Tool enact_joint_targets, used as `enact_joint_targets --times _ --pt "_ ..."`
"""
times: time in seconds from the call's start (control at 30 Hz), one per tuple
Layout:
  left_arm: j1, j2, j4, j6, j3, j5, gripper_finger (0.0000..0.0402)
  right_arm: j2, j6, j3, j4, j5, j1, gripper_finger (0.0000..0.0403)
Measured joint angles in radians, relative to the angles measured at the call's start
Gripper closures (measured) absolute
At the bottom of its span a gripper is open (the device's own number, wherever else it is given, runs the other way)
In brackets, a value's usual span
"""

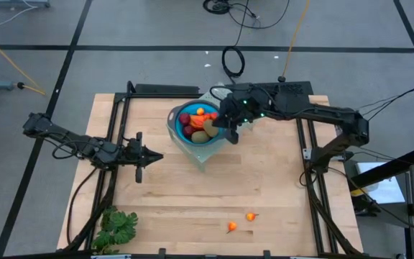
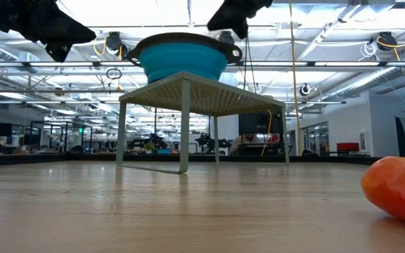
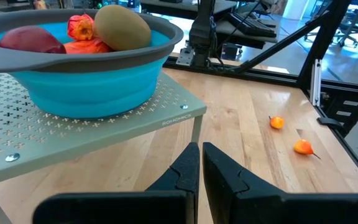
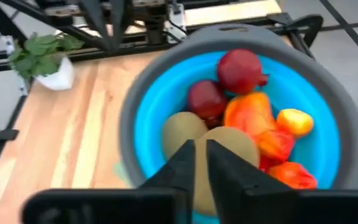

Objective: Pick & Place Fruit
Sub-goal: Put the peach into the collapsible colander on the shelf

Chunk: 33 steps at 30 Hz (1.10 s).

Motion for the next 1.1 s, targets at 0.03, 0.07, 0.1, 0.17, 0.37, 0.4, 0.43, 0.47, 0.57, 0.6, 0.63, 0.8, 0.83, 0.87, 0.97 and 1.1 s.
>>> enact_joint_targets --times 0.03,0.07,0.1,0.17,0.37,0.4,0.43,0.47,0.57,0.6,0.63,0.8,0.83,0.87,0.97,1.1 --pt "0.0 0.0 0.0 -0.001 0.0 0.0 0.0382 -0.009 0.0 -0.009 0.004 0.001 0.007 0.038" --pt "0.0 0.0 0.0 -0.002 0.0 0.0 0.0382 -0.017 0.0 -0.017 0.005 0.0 0.013 0.039" --pt "0.0 0.0 0.0 -0.004 0.0 0.0 0.0382 -0.028 0.0 -0.028 0.005 0.001 0.018 0.0396" --pt "0.0 0.0 -0.001 -0.009 0.0 0.0 0.0382 -0.051 0.004 -0.052 0.005 0.027 0.033 0.0397" --pt "0.0 0.0 0.0 -0.008 0.0 0.001 0.0382 -0.139 0.03 -0.135 0.031 0.161 0.088 0.0402" --pt "0.0 0.0 0.0 -0.007 0.0 0.001 0.0382 -0.158 0.037 -0.157 0.044 0.161 0.097 0.0401" --pt "0.0 0.0 0.0 -0.007 0.0 0.001 0.0382 -0.176 0.046 -0.179 0.052 0.161 0.105 0.0401" --pt "0.0 0.0 0.0 -0.006 0.0 0.001 0.0382 -0.194 0.055 -0.202 0.065 0.16 0.113 0.0402" --pt "0.0 0.0 0.0 -0.006 0.0 0.001 0.0382 -0.249 0.079 -0.265 0.1 0.156 0.127 0.0402" --pt "0.0 0.0 0.0 -0.006 0.0 0.001 0.0382 -0.268 0.088 -0.285 0.101 0.156 0.13 0.0401" --pt "0.0 0.0 0.0 -0.006 0.0 0.001 0.0382 -0.285 0.098 -0.304 0.112 0.156 0.133 0.0402" --pt "0.0 0.0 0.0 -0.007 0.0 0.002 0.0382 -0.387 0.129 -0.421 0.154 0.153 0.154 0.0402" --pt "0.0 0.0 0.0 -0.007 0.0 0.003 0.0382 -0.411 0.132 -0.448 0.169 0.151 0.16 0.0402" --pt "0.0 0.0 0.001 -0.007 0.0 0.003 0.0382 -0.435 0.132 -0.474 0.178 0.142 0.165 0.0402" --pt "0.0 0.0 0.0 -0.008 0.0 0.003 0.0382 -0.503 0.133 -0.554 0.23 0.087 0.175 0.0402" --pt "0.0 0.0 0.0 -0.01 0.0 0.003 0.0382 -0.591 0.162 -0.657 0.297 0.072 0.194 0.0402"
